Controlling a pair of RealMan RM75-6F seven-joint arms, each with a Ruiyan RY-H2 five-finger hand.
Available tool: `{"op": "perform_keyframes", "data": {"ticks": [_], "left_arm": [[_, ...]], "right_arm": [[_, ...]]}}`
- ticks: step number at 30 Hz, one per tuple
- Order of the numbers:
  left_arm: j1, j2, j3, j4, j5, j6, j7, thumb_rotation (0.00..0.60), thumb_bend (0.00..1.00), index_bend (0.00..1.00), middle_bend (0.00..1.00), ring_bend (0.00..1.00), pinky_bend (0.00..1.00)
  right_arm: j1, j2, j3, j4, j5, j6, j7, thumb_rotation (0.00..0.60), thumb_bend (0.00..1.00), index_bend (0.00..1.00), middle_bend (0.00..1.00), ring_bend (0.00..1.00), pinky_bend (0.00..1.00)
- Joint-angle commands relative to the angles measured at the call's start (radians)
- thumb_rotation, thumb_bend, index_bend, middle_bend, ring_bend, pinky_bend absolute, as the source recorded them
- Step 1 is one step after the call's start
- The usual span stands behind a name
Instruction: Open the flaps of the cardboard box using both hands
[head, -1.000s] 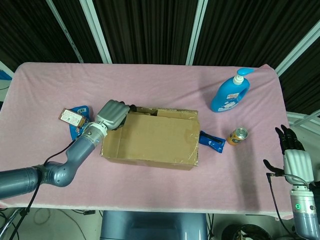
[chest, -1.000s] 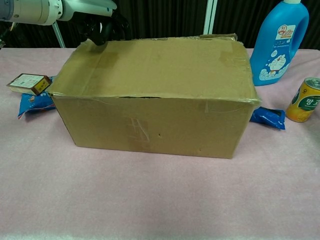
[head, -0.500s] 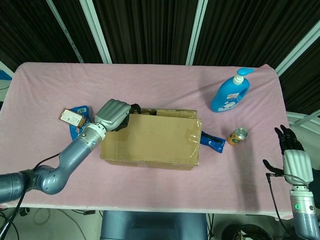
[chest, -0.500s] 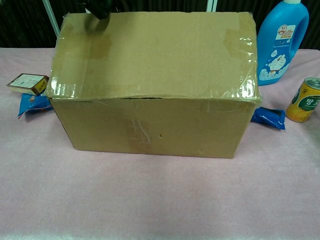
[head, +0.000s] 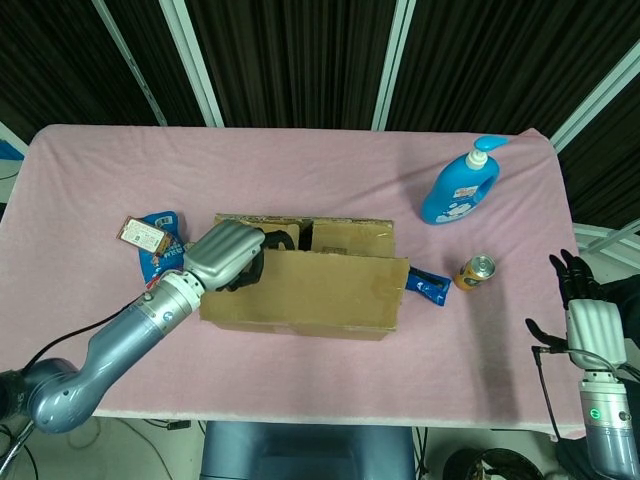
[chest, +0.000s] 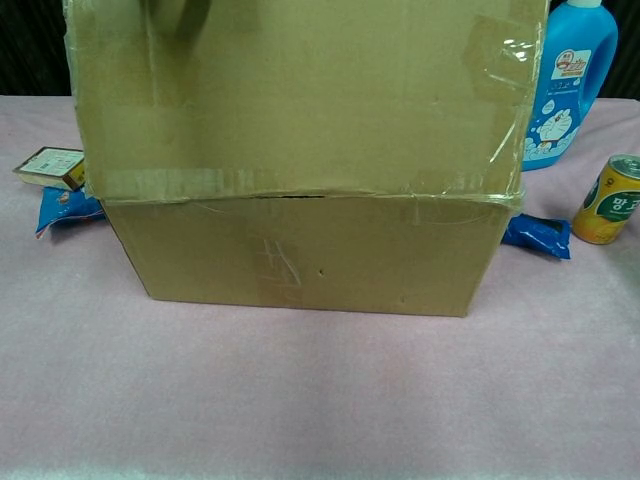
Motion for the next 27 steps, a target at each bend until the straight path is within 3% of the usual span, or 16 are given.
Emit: {"op": "perform_keyframes", "data": {"ticks": [1,13,21,27], "left_arm": [[0.035,0.05,-0.007,-0.074,0.054,-0.015,-0.043,0.6,1.0,0.33,0.51,0.44,0.58],[0.112,0.13,0.013,-0.208,0.215,-0.06,-0.126,0.6,1.0,0.33,0.51,0.44,0.58],[0.145,0.145,0.053,-0.213,0.308,-0.1,-0.151,0.6,0.98,0.32,0.5,0.44,0.58],[0.157,0.15,0.031,-0.213,0.36,-0.063,-0.177,0.6,0.98,0.32,0.5,0.44,0.58]], "right_arm": [[-0.001,0.0,0.0,-0.001,-0.001,0.0,0.0,0.6,0.26,0.0,0.0,0.0,0.23],[-0.003,0.0,0.004,-0.002,0.002,-0.004,0.002,0.6,0.26,0.0,0.0,0.0,0.23],[-0.004,0.0,0.005,-0.004,0.003,-0.007,0.002,0.6,0.26,0.0,0.0,0.0,0.23],[-0.004,-0.002,0.006,-0.005,0.004,-0.01,0.002,0.6,0.26,0.0,0.0,0.0,0.23]]}}
